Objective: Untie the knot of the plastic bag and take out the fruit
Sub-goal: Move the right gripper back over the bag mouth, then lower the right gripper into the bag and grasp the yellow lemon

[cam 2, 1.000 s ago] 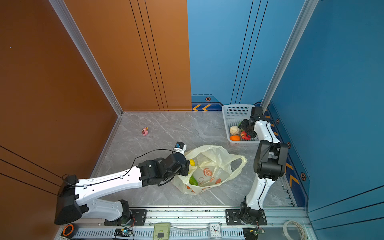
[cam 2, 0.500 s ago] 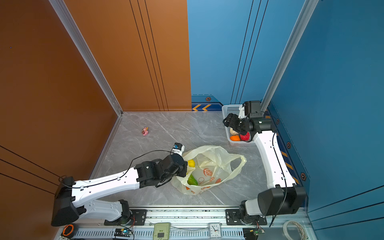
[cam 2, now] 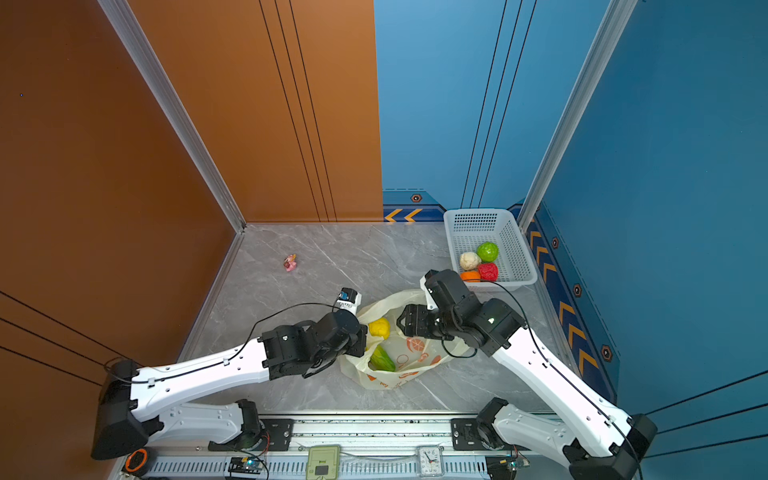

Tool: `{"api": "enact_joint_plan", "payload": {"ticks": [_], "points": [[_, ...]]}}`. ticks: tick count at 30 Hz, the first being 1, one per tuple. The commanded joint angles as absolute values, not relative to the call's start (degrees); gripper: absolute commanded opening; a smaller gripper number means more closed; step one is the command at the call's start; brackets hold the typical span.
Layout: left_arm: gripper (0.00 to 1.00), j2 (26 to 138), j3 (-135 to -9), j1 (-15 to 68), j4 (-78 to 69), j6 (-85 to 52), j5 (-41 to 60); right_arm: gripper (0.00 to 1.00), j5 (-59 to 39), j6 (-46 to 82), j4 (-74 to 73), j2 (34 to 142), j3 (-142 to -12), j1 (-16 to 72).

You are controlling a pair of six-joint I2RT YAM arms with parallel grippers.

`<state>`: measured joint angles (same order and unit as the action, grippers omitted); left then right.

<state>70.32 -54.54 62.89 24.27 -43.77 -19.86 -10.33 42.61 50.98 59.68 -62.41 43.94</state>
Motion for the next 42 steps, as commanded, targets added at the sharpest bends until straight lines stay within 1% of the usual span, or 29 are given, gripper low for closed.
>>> {"api": "enact_joint_plan", "payload": {"ticks": [1, 4, 8, 20, 26, 31, 37, 42], "points": [[0.0, 69.46, -53.68, 61.95, 26.02, -43.86, -18.64, 0.74, -3.9, 44.74, 44.79, 58.72, -55.93, 48.68], [0.0, 69.09, -53.25, 61.52, 25.95, -43.55, -18.02, 0.73, -1.99, 44.98, 39.08, 59.77, -50.55, 51.41], [0.0, 68.74, -52.66, 60.85, 25.76, -42.73, -16.9, 0.73, 0.16, 45.35, 32.82, 64.49, -48.44, 52.73], [0.0, 70.66, -53.58, 60.72, 26.02, -41.13, -15.16, 0.74, 5.94, 56.28, 14.87, 76.77, -45.58, 51.42], [0.0, 70.9, -53.79, 60.54, 25.34, -39.83, -13.96, 0.74, 7.0, 62.05, 6.11, 81.23, -43.42, 49.27], [0.0, 70.55, -53.24, 60.53, 24.88, -39.39, -13.28, 0.77, 6.74, 65.1, -1.34, 84.5, -42.45, 48.69], [0.0, 70.91, -53.18, 60.47, 24.22, -38.81, -12.29, 0.79, 6.41, 67.87, -5.87, 89.01, -43.36, 48.43], [0.0, 70.78, -52.5, 60.52, 23.48, -38.58, -11.7, 0.8, 8.35, 68.53, -5.12, 93.39, -45.77, 48.42]]}}
